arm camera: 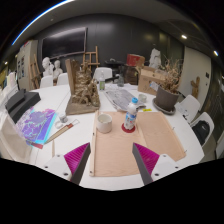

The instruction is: Pour water

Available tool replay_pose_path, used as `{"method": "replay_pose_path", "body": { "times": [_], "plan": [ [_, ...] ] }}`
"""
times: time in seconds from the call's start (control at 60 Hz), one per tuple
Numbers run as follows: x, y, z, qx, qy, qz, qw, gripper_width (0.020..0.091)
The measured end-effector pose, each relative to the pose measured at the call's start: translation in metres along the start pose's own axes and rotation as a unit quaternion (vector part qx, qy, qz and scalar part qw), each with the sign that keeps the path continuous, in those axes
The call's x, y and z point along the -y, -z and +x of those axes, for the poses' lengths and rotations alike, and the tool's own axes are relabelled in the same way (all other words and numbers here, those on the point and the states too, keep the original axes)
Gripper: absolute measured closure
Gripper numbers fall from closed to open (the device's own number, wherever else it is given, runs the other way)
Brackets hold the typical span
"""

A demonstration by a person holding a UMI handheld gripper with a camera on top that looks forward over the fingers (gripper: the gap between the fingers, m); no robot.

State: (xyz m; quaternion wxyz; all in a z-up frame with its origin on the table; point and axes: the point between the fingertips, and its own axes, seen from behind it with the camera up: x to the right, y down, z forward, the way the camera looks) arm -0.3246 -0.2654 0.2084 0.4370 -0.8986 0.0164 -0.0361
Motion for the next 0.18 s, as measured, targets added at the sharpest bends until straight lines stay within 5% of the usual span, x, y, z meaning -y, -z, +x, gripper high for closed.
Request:
{"method": "replay_pose_path", "body": {
  "times": [0.183],
  "plan": [
    [-0.012, -0.003, -0.005, -0.007, 0.014, -0.017, 1.000, 0.0246]
  ]
}}
